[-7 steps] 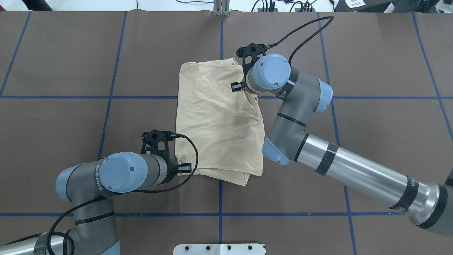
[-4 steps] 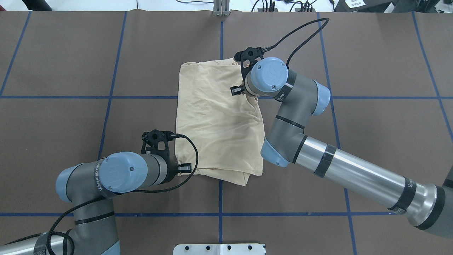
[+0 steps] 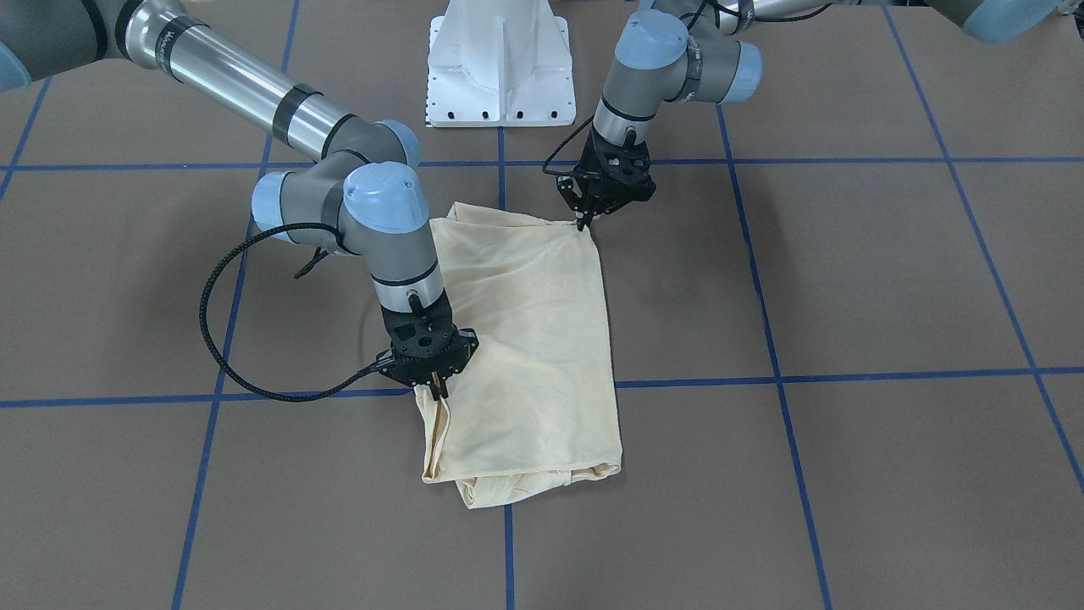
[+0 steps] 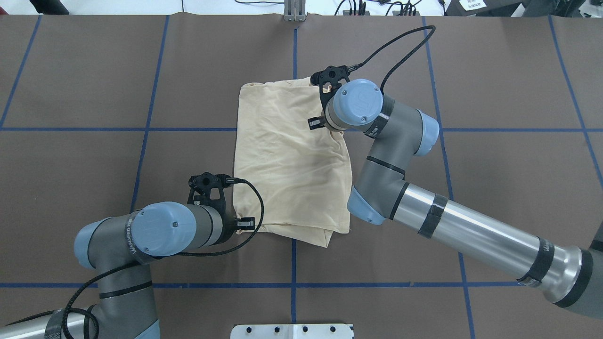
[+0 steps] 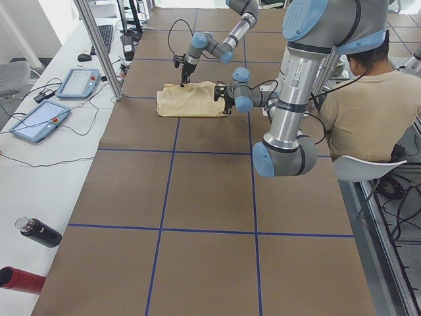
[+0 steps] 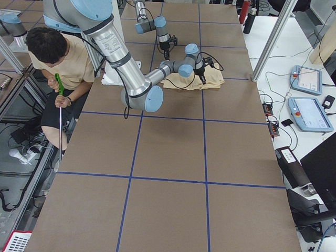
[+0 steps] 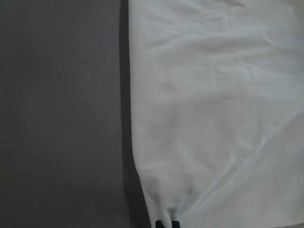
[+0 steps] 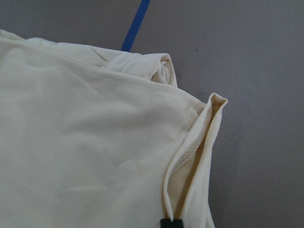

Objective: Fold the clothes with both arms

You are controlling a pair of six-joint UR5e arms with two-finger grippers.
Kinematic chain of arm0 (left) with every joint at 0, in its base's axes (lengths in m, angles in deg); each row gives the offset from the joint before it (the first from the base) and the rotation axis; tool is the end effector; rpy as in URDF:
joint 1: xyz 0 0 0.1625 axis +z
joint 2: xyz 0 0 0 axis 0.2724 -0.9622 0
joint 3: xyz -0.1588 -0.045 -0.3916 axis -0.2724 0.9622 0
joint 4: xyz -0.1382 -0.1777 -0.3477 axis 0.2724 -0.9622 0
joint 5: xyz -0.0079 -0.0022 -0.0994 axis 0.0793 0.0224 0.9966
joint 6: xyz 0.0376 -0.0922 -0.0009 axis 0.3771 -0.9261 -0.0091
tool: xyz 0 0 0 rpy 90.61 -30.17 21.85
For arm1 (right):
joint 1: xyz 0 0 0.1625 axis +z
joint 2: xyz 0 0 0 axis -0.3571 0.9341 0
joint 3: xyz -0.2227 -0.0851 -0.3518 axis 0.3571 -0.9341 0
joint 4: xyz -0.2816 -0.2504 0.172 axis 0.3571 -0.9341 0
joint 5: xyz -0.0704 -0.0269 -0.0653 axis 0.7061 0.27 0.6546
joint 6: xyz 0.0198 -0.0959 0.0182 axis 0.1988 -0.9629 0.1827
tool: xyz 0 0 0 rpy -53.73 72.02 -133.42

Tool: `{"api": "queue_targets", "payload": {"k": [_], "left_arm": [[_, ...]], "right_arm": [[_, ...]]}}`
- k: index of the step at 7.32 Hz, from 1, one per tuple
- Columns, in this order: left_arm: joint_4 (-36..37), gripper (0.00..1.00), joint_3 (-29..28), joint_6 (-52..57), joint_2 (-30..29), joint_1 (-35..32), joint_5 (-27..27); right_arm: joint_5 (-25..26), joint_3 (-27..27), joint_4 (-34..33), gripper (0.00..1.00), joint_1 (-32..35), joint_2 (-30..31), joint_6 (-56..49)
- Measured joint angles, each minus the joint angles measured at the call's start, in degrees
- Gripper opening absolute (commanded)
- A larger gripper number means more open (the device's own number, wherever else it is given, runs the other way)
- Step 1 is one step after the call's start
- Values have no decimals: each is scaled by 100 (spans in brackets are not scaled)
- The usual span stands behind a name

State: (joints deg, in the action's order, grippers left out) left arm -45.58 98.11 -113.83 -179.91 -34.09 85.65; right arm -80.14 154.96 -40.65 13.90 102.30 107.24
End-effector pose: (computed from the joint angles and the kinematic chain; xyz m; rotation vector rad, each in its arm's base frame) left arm 0.5485 -0.3179 0.2936 0.2267 0.9932 -0.0974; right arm -0.5706 -0.5505 0.2749 0.5022 -0.7776 -0.1035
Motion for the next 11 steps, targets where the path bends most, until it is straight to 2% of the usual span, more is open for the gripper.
{"api": "queue_targets", "payload": {"k": [3, 4, 8, 10, 11], "left_arm": [[0, 0, -5, 3, -4, 0, 0], [0, 0, -4, 1, -6, 0, 0], [0, 0, 9, -8, -9, 0, 0], [0, 0, 17, -13, -8, 0, 0], [0, 0, 19, -14, -9, 0, 0]], "right_arm": [[-19, 191, 16, 0, 74, 216, 34], [-22, 378, 19, 99, 99, 416, 67], [-57, 826, 164, 100, 101, 738, 838], [-202, 1405, -302, 98, 7, 799, 1794], [-4, 1901, -816, 97, -273, 908, 2502]]}}
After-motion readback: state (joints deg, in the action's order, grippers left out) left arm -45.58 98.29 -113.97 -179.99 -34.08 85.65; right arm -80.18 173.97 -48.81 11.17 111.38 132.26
